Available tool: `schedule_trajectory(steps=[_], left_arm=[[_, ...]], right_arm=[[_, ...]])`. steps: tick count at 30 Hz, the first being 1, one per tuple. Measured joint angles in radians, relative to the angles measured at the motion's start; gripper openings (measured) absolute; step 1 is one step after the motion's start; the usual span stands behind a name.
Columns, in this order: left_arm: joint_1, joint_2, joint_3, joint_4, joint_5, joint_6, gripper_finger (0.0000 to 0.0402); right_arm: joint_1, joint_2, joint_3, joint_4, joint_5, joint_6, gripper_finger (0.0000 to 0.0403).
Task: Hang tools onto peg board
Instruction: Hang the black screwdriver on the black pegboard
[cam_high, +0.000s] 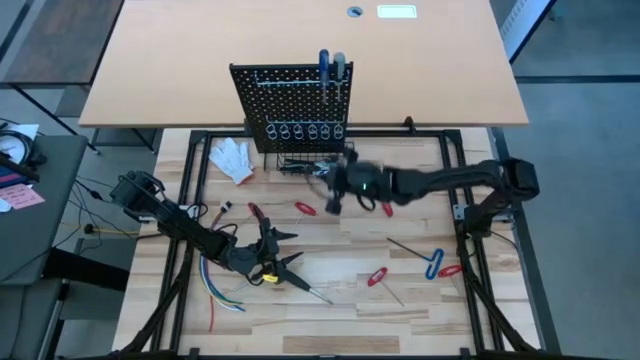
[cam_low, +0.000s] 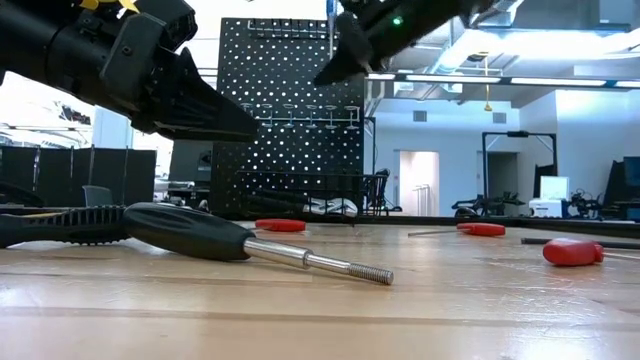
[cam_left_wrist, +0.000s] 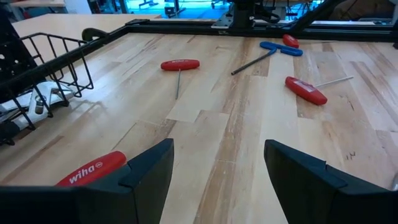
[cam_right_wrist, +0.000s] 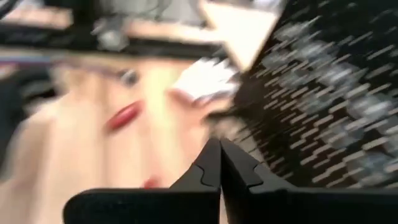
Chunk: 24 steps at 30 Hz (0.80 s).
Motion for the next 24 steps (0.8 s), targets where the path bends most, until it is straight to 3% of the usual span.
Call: schedule_trajectory(steps=[5,8,16,20,24], left_arm=[[-0.049,0.0,0.0,-0.027,-0.247,-0.003,0.0244],[-0.064,-0.004,0.0,-0.028,-0.264,0.03,0.0243],[-0.031,-0.08,0.0,-0.225,0.205,0.084,0.0225],[-0.063,-0.109,0.004,-0.237,0.236,0.064,0.0212],[-0.123,-0.12,0.056,-0.292,0.317,0.087,0.02]], right_arm=[[0.119,0.001,-0.08,0.006,-0.004,0.218,0.0016],[0.176,0.001,-0.111,0.001,-0.003,0.323,0.0041],[0.298,0.051,-0.181,0.153,-0.007,0.404,0.0165],[0.324,0.13,-0.18,0.196,-0.019,0.411,0.023],[0.329,0.203,-0.18,0.253,-0.085,0.414,0.0263]])
